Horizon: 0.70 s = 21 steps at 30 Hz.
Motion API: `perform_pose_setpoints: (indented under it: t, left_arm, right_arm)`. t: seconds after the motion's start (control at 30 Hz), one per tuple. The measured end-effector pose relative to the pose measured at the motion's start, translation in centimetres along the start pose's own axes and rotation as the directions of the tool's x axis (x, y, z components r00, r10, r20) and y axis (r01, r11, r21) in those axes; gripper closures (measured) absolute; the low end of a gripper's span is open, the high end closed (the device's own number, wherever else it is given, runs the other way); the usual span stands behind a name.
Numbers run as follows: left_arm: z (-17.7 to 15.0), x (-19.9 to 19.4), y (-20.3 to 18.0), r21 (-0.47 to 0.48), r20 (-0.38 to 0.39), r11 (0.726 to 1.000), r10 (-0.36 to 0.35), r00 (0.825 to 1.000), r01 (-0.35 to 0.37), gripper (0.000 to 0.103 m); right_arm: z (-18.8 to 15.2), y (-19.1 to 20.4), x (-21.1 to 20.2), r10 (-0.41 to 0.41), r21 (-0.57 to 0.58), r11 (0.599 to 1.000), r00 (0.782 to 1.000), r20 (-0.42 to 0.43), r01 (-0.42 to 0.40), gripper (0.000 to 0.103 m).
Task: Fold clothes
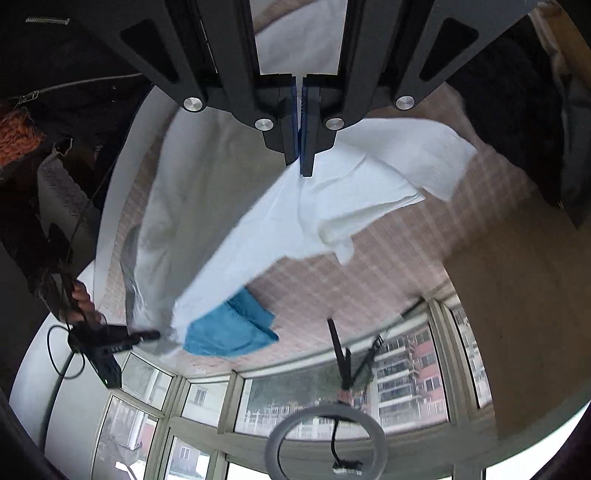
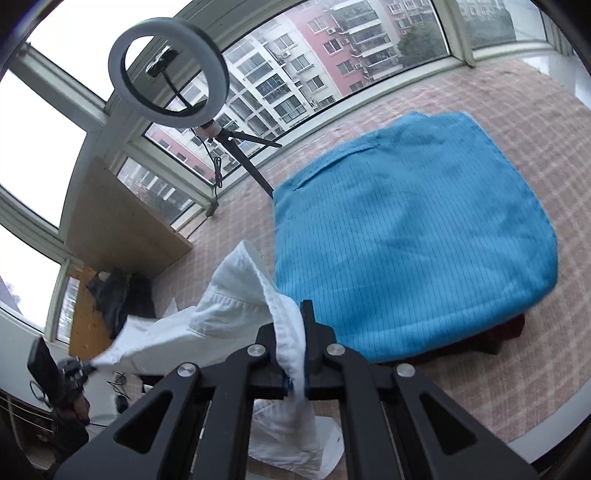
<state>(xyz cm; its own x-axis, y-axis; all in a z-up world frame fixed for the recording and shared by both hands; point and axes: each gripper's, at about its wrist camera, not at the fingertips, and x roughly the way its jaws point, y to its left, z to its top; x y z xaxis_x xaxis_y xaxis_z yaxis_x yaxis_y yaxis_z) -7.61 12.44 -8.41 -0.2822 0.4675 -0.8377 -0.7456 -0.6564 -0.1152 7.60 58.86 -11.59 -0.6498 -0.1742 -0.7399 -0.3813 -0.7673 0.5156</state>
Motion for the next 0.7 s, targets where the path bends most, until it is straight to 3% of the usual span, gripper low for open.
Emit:
perform_pose_setpoints:
  t: [0.17, 0.3, 0.37, 0.43, 0.53, 0.63, 0.7]
  left_arm:
    - [-6.3, 5.5, -6.1, -0.018, -0.093, 0.997, -0.077, 0.993, 0.076, 0.103]
    - [-8.7, 8.8, -7.9, -0.049, -0.179, 0.999, -0.029, 0.983, 0.02, 0.093]
    - [-8.9, 8.2, -8.1, -0.063, -0.159, 0.997, 0.029, 0.987, -0.039, 0.09]
    - [-8.5, 6.8, -8.3, -0.083, -0.111, 0.993, 0.077, 0.991, -0.087, 0.075]
    - [-7.2, 4.8, -10.3, -0.051, -0.029, 0.989, 0.138, 0.99, -0.139, 0.069]
    - [-5.9, 4.4, -13.5, 0.024, 0.042, 0.992, 0.122, 0.992, -0.123, 0.056]
    - [-5.2, 5.2, -14.6, 0.049, 0.059, 0.991, 0.119, 0.991, -0.122, 0.053]
  right_arm:
    - [0.9, 0.5, -0.4, 0.007, -0.045, 0.999, 1.0, -0.015, -0.007, 0.099]
    - [0.6, 1.2, -0.3, 0.01, -0.089, 0.996, 0.999, -0.047, -0.014, 0.099]
    - [0.2, 1.9, -0.2, 0.008, -0.124, 0.992, 0.998, -0.062, -0.016, 0.099]
    - [0.2, 2.3, -0.5, 0.014, -0.144, 0.989, 0.998, -0.061, -0.022, 0.099]
    - [0.5, 2.7, -1.3, 0.045, -0.148, 0.988, 0.998, -0.047, -0.052, 0.099]
    - [0.6, 3.2, -1.9, 0.057, -0.169, 0.984, 0.997, -0.043, -0.064, 0.099]
    - [0.7, 3.6, -2.4, 0.065, -0.183, 0.981, 0.997, -0.04, -0.071, 0.099]
